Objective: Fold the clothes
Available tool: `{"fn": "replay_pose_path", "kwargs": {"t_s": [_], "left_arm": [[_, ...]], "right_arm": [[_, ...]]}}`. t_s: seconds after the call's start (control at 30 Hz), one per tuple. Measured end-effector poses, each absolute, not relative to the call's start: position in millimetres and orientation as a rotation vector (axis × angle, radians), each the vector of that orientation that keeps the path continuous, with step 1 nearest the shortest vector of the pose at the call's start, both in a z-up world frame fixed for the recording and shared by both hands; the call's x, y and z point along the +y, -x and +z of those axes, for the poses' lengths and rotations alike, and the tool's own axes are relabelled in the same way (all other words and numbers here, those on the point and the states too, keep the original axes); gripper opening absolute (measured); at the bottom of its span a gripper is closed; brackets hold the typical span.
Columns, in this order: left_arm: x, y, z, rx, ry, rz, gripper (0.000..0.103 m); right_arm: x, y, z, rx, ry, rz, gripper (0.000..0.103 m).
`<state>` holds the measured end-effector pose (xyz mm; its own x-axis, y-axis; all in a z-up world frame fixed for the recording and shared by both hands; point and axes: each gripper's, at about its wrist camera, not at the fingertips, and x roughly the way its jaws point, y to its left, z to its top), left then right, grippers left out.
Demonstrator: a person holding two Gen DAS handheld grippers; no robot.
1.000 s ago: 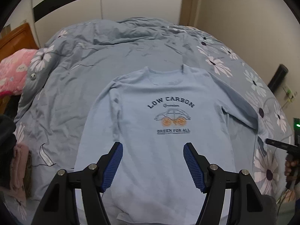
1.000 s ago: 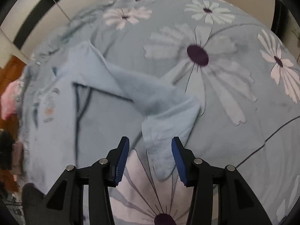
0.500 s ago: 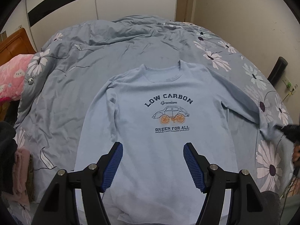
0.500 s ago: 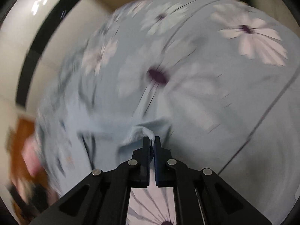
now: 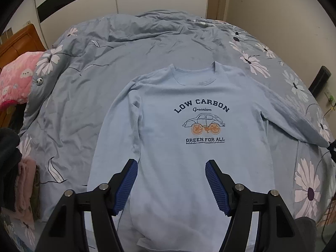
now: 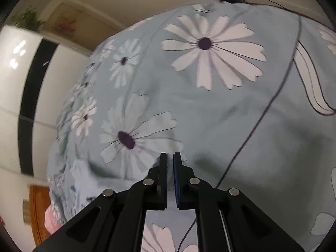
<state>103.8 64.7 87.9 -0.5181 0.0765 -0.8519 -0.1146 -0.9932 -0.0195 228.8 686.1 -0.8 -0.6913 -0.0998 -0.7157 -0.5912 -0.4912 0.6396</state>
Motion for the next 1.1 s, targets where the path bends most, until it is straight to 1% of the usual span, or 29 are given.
{"fn": "replay_pose_path", "kwargs": {"t_s": [0.03,0.07,0.1,0.13,0.3,0.33,0.6,0.67,0.7,0.73,0.77,0.83,0.97,1.1], "left_arm": [[65.8,-103.9,87.3,0.066,1.481,2.641,0.071],[66.9,-104.0,86.5,0.079,1.482,2.637,0.071],[68.0,-104.0,85.7,0.092,1.482,2.633,0.071],[69.1,-104.1,84.9,0.104,1.483,2.629,0.071],[71.6,-98.9,75.8,0.112,1.515,2.62,0.071],[72.7,-97.9,74.0,0.109,1.52,2.618,0.071],[81.9,-91.3,63.2,0.171,1.544,2.593,0.071],[81.1,-89.2,60.9,0.172,1.553,2.592,0.071],[79.8,-88.0,59.7,0.167,1.557,2.594,0.071],[78.2,-86.6,58.5,0.163,1.561,2.595,0.071],[76.6,-85.2,57.3,0.159,1.566,2.596,0.071],[73.1,-82.4,56.0,0.15,1.568,2.601,0.071],[63.4,-77.6,55.0,0.112,1.57,2.617,0.071],[46.5,-73.6,53.5,0.057,1.587,2.646,0.071]], "right_arm": [[684.0,-231.1,2.1,1.372,1.01,2.278,0.024],[681.9,-233.3,4.9,1.371,0.987,2.31,0.033],[679.9,-234.5,7.7,1.359,0.975,2.337,0.047],[678.1,-234.3,10.3,1.335,0.98,2.36,0.049],[666.4,-215.4,8.2,1.18,1.133,2.409,0.05],[666.0,-212.7,5.8,1.172,1.145,2.404,0.05],[674.5,-191.5,-18.6,1.299,1.1,2.352,0.05],[676.6,-186.2,-24.7,1.331,1.088,2.338,0.047],[677.6,-183.5,-27.7,1.346,1.082,2.331,0.036],[677.8,-180.4,-26.7,1.351,1.082,2.336,0.017],[677.1,-177.0,-22.2,1.348,1.086,2.351,0.007],[677.3,-171.1,-9.6,1.314,1.076,2.386,0.004],[692.4,-166.5,17.6,1.226,0.973,2.397,0.004],[695.7,-145.6,4.1,1.149,1.083,2.3,0.004]]}}
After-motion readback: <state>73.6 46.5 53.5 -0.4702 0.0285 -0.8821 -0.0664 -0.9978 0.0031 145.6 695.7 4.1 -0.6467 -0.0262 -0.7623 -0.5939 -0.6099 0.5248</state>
